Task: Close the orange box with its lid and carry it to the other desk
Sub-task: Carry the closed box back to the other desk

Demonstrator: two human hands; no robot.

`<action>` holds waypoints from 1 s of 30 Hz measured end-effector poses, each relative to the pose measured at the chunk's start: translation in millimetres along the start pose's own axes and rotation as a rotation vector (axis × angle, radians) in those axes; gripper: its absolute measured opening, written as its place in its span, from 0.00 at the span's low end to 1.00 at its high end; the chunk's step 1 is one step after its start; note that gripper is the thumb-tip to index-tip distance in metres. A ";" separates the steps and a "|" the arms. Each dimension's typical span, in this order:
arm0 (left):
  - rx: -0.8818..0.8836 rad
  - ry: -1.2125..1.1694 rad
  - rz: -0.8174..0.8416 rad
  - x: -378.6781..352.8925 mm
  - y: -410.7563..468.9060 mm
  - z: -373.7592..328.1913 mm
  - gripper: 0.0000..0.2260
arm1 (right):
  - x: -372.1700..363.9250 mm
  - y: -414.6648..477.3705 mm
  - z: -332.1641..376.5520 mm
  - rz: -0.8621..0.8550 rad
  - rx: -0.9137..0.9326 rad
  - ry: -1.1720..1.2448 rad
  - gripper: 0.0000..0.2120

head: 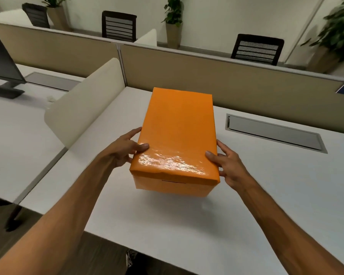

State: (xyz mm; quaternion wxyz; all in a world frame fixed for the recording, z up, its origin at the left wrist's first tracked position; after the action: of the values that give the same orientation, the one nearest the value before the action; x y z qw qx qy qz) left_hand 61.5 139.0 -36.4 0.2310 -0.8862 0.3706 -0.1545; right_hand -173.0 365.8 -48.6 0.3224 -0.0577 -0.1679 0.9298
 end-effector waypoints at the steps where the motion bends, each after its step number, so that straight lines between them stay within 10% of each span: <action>1: -0.004 0.008 0.012 13.7 8.4 -3.2 0.36 | -12.8 7.8 1.9 -0.008 -0.001 0.002 0.37; 30: 0.050 0.082 0.024 248.7 195.8 -66.9 0.27 | -229.4 213.2 37.8 -0.066 -0.031 0.070 0.41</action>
State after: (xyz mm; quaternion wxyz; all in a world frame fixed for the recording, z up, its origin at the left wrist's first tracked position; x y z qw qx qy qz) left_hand 85.6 -182.9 -56.9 0.2396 -0.8687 0.3862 -0.1972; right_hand -124.6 56.6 -87.9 0.3576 -0.0894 -0.1726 0.9134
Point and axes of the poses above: each hand's wrist, its own y-axis towards the middle knuckle, its own x-axis out of the back of the hand, z = x × y, the point moved 4 cm from there along y, towards the middle knuckle, and after that the axes turned 1 degree about x, right-handed, at the moved point
